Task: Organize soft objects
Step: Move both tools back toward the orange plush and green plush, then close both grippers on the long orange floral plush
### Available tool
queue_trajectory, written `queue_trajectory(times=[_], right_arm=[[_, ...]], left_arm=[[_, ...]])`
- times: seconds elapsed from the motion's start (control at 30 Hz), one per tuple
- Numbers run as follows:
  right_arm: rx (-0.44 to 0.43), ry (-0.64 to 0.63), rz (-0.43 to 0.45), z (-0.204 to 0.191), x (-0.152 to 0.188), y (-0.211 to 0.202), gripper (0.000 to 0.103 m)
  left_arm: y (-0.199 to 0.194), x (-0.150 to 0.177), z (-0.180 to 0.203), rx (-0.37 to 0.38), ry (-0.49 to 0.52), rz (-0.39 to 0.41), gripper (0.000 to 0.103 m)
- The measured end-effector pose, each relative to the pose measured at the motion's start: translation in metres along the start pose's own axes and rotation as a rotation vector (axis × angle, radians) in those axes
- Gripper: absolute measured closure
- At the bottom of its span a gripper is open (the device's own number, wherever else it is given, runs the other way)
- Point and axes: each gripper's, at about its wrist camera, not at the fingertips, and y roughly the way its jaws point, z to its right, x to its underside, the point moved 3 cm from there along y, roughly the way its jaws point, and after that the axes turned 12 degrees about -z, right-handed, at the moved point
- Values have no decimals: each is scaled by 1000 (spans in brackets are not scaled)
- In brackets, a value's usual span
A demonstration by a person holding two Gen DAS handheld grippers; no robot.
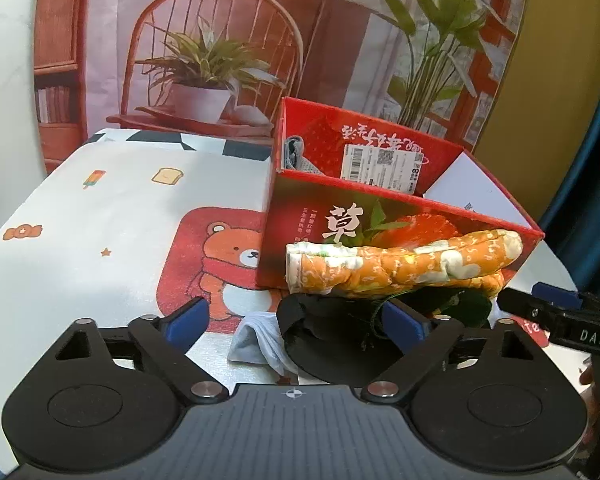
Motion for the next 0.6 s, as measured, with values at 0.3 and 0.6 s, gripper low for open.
queue_trajectory(times=[0.3,0.6], right_arm=[[8,-61,10,4,-9,10,36],[-30,-81,-14,6,-17,25,45]], left_arm=[[21,-15,16,-1,105,10,16],[40,-22,19,72,143,3,26]])
